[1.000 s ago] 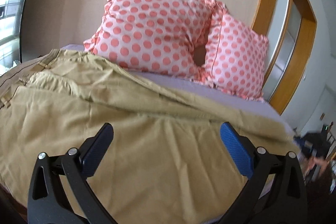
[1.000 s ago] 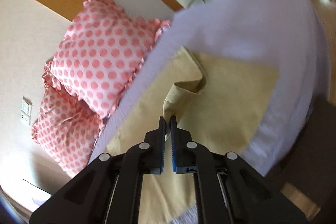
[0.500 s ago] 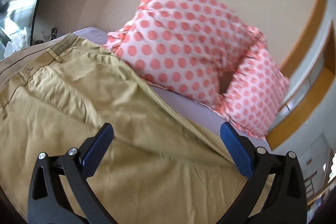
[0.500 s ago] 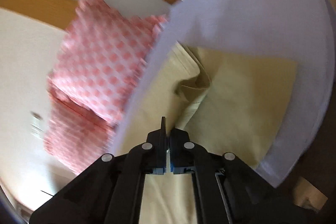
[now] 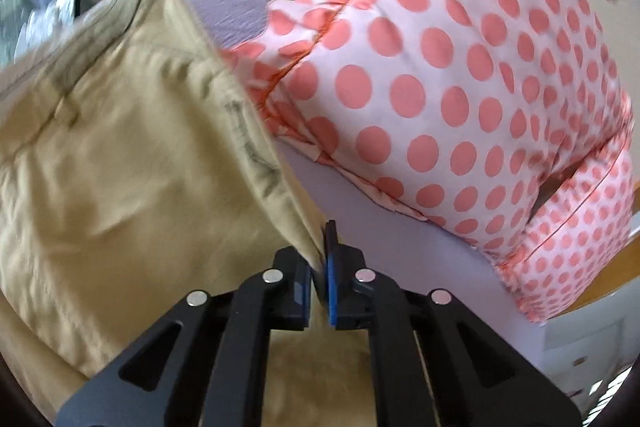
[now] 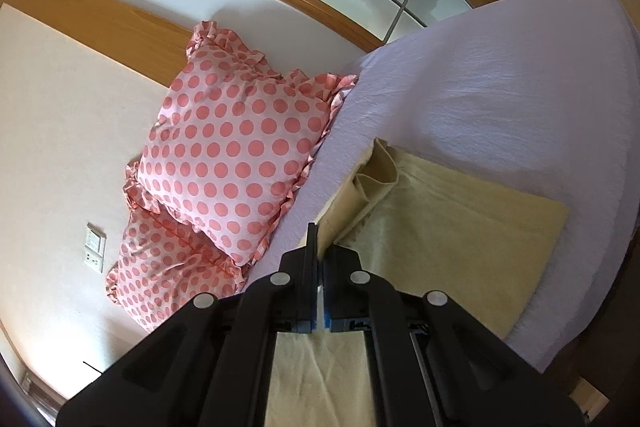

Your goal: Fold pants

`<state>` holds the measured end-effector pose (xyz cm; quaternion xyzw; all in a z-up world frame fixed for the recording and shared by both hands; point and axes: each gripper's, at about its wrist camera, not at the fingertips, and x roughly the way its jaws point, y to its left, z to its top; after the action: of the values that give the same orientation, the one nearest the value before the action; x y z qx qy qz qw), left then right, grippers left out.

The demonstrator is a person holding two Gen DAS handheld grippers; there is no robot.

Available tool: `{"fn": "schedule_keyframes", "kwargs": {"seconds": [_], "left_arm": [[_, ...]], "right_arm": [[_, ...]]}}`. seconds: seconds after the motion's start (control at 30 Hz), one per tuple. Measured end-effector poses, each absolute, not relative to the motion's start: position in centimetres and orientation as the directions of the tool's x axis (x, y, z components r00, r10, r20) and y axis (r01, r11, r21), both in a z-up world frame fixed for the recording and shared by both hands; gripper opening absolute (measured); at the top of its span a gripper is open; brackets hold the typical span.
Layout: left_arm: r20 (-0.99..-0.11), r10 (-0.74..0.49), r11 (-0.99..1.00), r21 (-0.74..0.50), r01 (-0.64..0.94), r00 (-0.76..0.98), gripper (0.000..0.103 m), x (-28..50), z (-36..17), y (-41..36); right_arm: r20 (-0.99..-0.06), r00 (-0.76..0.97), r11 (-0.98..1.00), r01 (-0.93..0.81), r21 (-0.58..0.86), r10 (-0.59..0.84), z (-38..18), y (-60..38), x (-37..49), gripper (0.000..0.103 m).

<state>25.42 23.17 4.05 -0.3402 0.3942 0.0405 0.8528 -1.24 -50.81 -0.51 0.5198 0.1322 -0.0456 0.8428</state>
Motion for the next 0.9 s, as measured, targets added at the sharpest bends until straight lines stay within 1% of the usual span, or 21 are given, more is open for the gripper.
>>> {"fn": "schedule_keyframes", "kwargs": {"seconds": [0.07, 0.17, 0.23, 0.3, 0.37, 0.5, 0.67, 0.77, 0.8, 0.83, 0.87, 0.9], "left_arm": [[-0.665, -0.178, 0.791, -0.535, -0.296, 0.725, 0.004, 22.9, 5.7, 22.9], [-0.579, -0.169, 0.824, -0.527, -0.208, 0.798, 0.004, 14.4, 8.5, 22.6], [-0.543, -0.160, 0.831, -0.525, -0.185, 0.824, 0.005, 7.8, 8.9, 22.5], [-0.547, -0.134, 0.838, -0.507, -0.200, 0.826, 0.006, 2.6, 7.8, 22.2], [-0.570, -0.128, 0.830, -0.509, -0.227, 0.811, 0.006, -1.6, 5.6, 22.0], [-0.596, -0.123, 0.811, -0.522, -0.266, 0.793, 0.006, -5.4, 3.0, 21.7], [-0.585, -0.123, 0.811, -0.524, -0.258, 0.801, 0.006, -6.2, 1.7, 21.7], [-0.582, -0.128, 0.810, -0.529, -0.254, 0.803, 0.007, -6.2, 1.3, 21.7], [-0.585, -0.132, 0.809, -0.530, -0.254, 0.801, 0.009, -6.2, 1.1, 21.7], [-0.585, -0.133, 0.810, -0.530, -0.253, 0.800, 0.010, -6.4, 1.0, 21.8], [-0.583, -0.136, 0.810, -0.531, -0.249, 0.801, 0.011, -6.6, 0.9, 21.8], [-0.579, -0.140, 0.811, -0.532, -0.242, 0.804, 0.013, -6.8, 0.9, 21.8]], "right_arm": [[-0.260, 0.964, 0.462, 0.208, 0.862, 0.051, -0.1, -50.9, -1.5, 0.002], [-0.246, 0.969, 0.478, 0.210, 0.853, 0.011, 0.7, -51.4, -2.8, 0.002], [-0.248, 0.969, 0.478, 0.225, 0.849, -0.017, 0.7, -51.9, -3.9, 0.002], [-0.269, 0.963, 0.470, 0.254, 0.846, -0.036, 0.1, -52.3, -4.7, 0.002], [-0.307, 0.951, 0.453, 0.292, 0.842, -0.042, -1.0, -52.5, -5.2, 0.002], [-0.357, 0.933, 0.440, 0.336, 0.832, -0.039, -2.5, -52.5, -5.7, 0.002], [-0.377, 0.925, 0.440, 0.357, 0.824, -0.043, -2.9, -52.6, -6.5, 0.002], [-0.412, 0.910, 0.448, 0.389, 0.805, -0.050, -3.1, -52.6, -6.5, 0.002], [-0.432, 0.900, 0.454, 0.407, 0.793, -0.053, -3.1, -52.6, -6.5, 0.002], [-0.448, 0.892, 0.457, 0.425, 0.782, -0.062, -3.1, -52.6, -6.6, 0.004], [-0.462, 0.883, 0.455, 0.445, 0.771, -0.080, -2.9, -52.6, -6.9, 0.012], [-0.470, 0.877, 0.456, 0.461, 0.761, -0.100, -2.7, -52.6, -7.3, 0.033]]}}
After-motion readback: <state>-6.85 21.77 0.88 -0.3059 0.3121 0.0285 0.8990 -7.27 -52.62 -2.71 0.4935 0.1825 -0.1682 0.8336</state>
